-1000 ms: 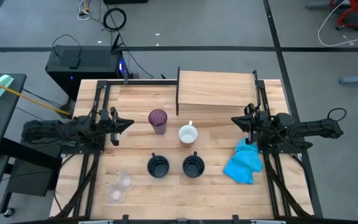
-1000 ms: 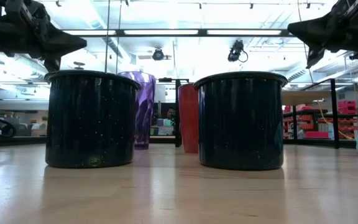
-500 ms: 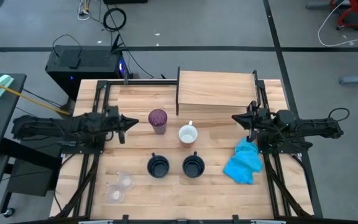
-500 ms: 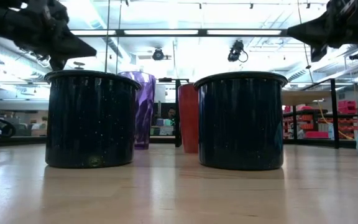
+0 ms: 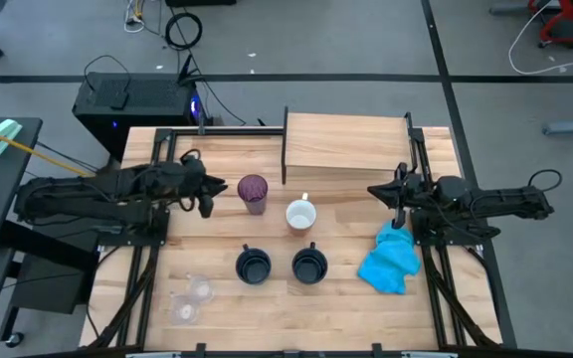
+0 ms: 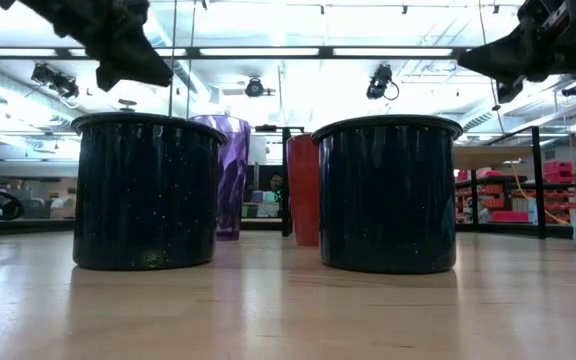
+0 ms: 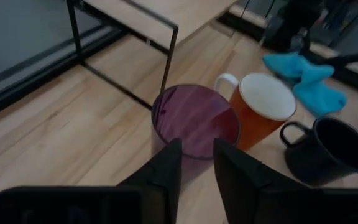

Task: Stack small to large cups/mugs on shelf
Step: Put the purple cup on the shelf

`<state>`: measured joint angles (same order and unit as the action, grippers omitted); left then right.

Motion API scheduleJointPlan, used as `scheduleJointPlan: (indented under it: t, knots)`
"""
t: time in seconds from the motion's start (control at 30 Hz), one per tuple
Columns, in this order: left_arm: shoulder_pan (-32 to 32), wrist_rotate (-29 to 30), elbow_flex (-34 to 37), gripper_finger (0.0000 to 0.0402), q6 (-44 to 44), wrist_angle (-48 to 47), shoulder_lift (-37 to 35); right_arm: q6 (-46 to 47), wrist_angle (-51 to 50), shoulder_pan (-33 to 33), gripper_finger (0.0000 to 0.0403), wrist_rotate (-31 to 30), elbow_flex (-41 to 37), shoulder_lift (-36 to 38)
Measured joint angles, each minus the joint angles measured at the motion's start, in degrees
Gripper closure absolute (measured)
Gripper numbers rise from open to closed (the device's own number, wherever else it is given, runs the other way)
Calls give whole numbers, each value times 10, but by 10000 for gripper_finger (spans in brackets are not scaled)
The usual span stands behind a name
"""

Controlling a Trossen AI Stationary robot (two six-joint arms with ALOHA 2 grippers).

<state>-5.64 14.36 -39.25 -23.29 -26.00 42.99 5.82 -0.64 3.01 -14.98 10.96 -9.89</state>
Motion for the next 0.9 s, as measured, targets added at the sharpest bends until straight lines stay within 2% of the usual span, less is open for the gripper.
scheduleJointPlan:
  t: [0.47, 0.9]
  knots:
    - [-89, -84, -142, 281, 17, -93, 168, 3, 2, 0, 387, 0, 0, -32]
    - [-120, -93, -268, 283, 29, -213, 318, 16, 5, 0, 387, 0, -1, -35]
